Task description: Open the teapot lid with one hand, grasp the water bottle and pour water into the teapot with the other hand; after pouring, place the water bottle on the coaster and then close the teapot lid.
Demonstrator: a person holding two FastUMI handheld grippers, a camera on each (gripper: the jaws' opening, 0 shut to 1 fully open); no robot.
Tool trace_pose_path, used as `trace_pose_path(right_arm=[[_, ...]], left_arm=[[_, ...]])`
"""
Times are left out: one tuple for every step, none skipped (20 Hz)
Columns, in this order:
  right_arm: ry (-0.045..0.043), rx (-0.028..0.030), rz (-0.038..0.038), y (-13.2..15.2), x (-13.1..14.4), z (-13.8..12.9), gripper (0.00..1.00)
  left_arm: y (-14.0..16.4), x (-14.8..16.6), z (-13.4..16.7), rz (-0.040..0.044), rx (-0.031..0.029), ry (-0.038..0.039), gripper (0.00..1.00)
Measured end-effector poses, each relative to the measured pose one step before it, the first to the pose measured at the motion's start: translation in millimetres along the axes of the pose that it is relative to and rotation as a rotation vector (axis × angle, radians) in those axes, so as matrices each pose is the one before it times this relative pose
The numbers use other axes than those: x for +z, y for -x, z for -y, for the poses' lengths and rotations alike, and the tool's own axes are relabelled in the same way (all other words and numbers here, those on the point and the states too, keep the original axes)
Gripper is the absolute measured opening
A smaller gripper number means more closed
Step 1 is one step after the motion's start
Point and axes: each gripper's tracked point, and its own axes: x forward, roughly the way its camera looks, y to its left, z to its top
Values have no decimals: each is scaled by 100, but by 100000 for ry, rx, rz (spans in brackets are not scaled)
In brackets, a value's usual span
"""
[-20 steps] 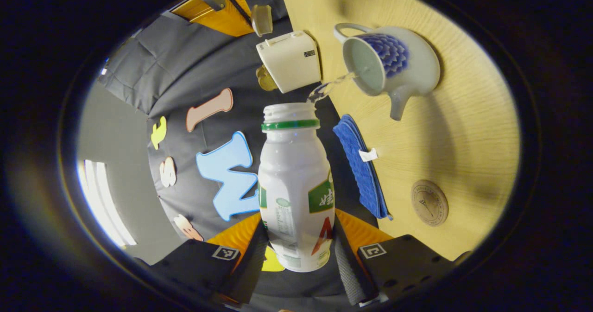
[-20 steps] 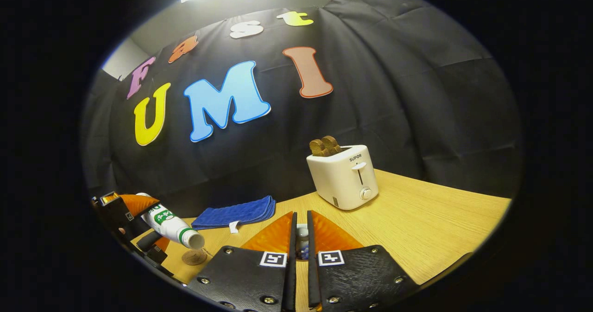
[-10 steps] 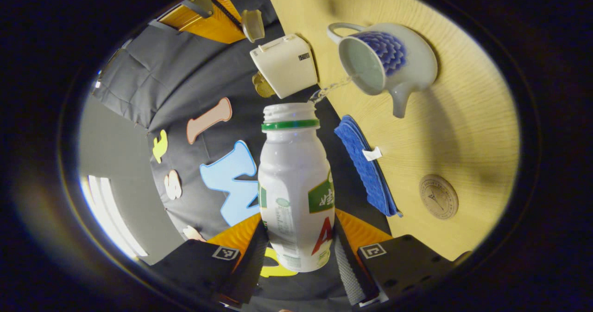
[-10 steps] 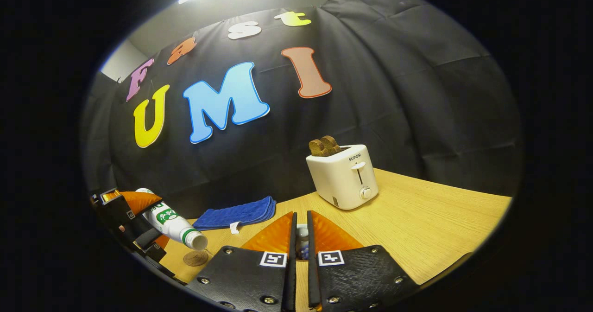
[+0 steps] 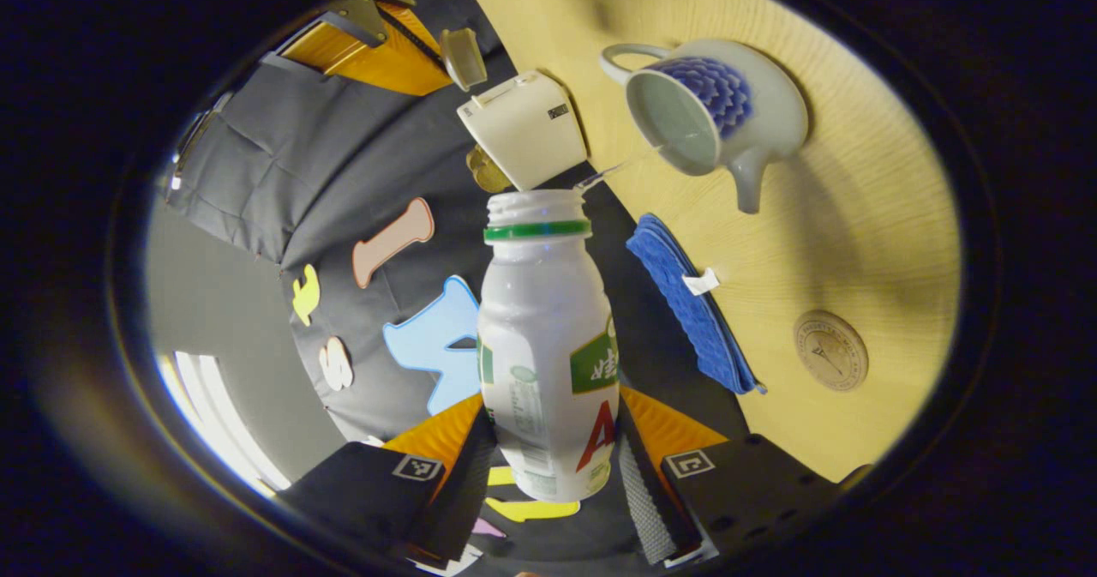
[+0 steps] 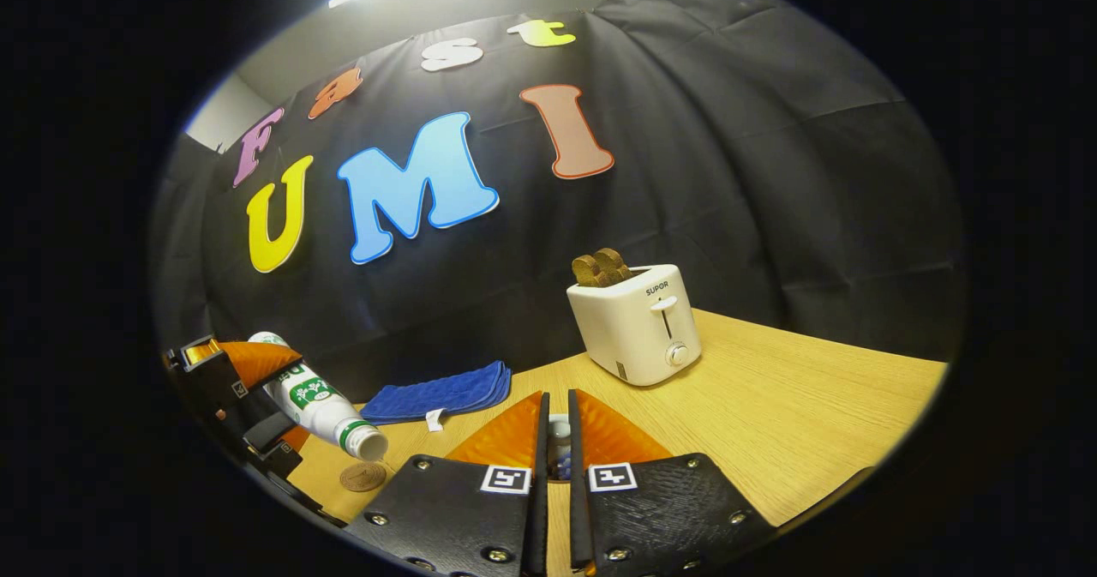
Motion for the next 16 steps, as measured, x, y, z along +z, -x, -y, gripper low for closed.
trace_pose_path(right_arm=[[-99,-62,-18,18,-30,-5,10],[-77,-58,-17,-11,54,39,10],[-38,21,45,33,-29,18,10],[-31,31,37,-18,43,23,10],[3,-26,-5,-9,-43,-25,10],[-55,-28,-98,13,20,-13,10],[-133,6,-113,21,-63,1,10],[-159,-12,-73,10,8,-6,10],[-97,-96,-97,-56,-59,47,10],[-86,-58,-58,-12,40,54,10],[-61,0,11,28,-26,-5,10],[58,-55,2,14,37,37,10],[156,-46,-9,-30,-54,11,10],[45,35,-18,-4,21,-23,11],[-169,225,4,-28,-17,-7,10],[-504,451,114,45,41,-75,10]], left_arm=[[51,102,-74,367,321,-652,83],[52,156,-75,375,494,-882,83],[-75,62,-111,309,250,-683,83],[44,131,-65,325,307,-475,83],[19,69,-58,271,172,-173,83],[0,-40,14,206,158,9,83],[-55,-11,-122,136,294,-9,83],[49,46,-50,40,152,195,83],[6,-66,84,56,62,303,83],[44,-49,31,2,-5,114,84],[19,-125,42,-35,-17,19,83],[-60,54,-46,66,312,-185,83],[15,-59,-143,203,578,232,83],[27,-97,-4,107,-329,2782,83],[66,-148,279,350,-1363,6140,83],[-23,21,357,951,-1238,7284,78]])
